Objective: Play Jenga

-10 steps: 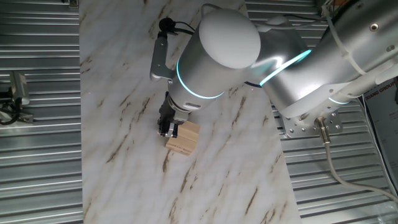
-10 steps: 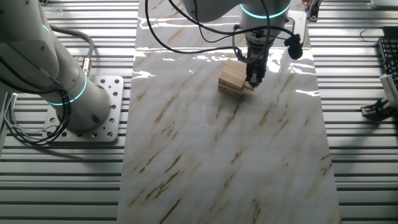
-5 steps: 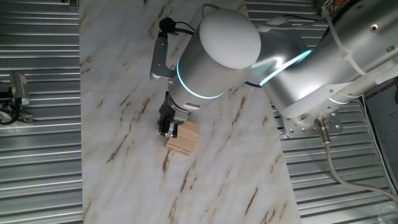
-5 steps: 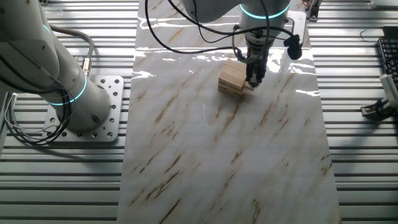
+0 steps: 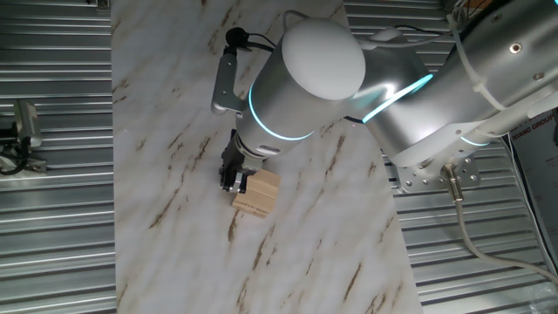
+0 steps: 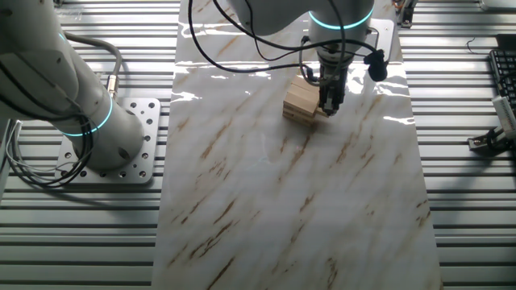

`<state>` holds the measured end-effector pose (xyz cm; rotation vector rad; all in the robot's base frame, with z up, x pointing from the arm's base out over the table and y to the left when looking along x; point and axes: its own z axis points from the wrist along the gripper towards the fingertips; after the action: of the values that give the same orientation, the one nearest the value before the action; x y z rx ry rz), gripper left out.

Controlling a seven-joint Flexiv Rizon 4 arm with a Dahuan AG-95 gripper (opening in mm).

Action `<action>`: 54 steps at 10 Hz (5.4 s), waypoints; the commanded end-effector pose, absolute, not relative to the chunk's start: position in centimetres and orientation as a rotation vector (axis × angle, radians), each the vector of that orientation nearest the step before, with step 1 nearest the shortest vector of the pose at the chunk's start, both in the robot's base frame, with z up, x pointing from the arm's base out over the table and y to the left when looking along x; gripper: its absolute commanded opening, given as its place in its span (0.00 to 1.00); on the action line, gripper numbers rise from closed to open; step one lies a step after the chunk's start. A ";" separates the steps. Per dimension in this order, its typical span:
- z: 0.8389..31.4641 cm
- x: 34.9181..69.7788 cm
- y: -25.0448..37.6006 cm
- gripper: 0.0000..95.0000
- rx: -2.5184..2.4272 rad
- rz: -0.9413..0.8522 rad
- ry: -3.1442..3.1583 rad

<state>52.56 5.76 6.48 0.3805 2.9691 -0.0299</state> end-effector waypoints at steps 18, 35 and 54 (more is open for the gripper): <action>5.9 53.0 6.0 0.40 0.363 -0.033 2.960; 4.9 53.0 6.0 0.40 0.366 -0.033 2.956; 4.2 52.7 6.3 0.40 0.374 -0.025 3.019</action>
<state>52.75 6.32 3.89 0.3717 3.0154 -0.0265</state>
